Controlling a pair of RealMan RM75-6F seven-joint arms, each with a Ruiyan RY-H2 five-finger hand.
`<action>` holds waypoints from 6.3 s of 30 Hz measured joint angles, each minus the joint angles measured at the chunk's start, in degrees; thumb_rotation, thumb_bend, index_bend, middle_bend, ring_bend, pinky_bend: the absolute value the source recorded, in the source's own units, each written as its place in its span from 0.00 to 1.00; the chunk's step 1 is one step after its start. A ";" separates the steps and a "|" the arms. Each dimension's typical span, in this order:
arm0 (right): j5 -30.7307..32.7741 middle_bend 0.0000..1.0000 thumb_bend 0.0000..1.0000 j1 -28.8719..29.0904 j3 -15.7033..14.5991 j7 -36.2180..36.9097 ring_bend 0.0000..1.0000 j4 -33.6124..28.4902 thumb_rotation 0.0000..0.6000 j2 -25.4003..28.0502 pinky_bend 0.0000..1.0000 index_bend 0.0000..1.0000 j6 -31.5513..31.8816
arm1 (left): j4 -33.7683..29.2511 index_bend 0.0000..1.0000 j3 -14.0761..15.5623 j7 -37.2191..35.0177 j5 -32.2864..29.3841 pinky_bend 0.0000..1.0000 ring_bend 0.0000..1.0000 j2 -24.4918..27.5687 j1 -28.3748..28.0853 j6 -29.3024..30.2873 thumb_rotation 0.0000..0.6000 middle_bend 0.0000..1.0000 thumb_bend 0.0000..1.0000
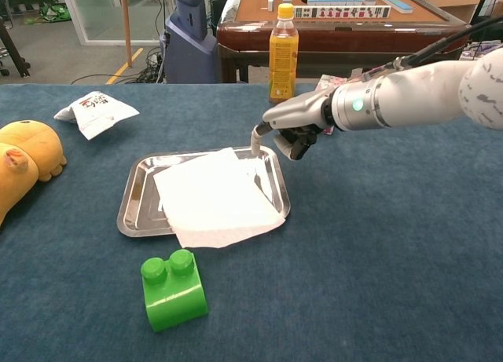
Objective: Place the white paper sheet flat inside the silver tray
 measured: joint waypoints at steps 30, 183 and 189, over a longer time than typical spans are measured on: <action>0.30 1.00 1.00 4.66 3.31 -1.31 1.00 10.08 1.00 -10.80 1.00 0.24 -2.45 | 2.21 0.07 -0.06 -2.46 -1.48 0.01 0.04 -0.31 1.12 0.51 1.00 0.02 0.34; -1.68 1.00 1.00 -1.99 -0.18 -1.62 1.00 -14.53 1.00 8.29 1.00 0.24 2.75 | 1.55 0.07 0.35 -1.68 0.21 0.01 0.04 -0.10 2.25 1.93 1.00 0.02 0.34; 3.70 1.00 1.00 -0.54 -1.37 -4.87 1.00 -9.89 1.00 5.50 1.00 0.24 1.40 | 1.90 0.07 0.27 -1.88 -0.03 0.01 0.04 -0.34 2.00 1.33 1.00 0.02 0.33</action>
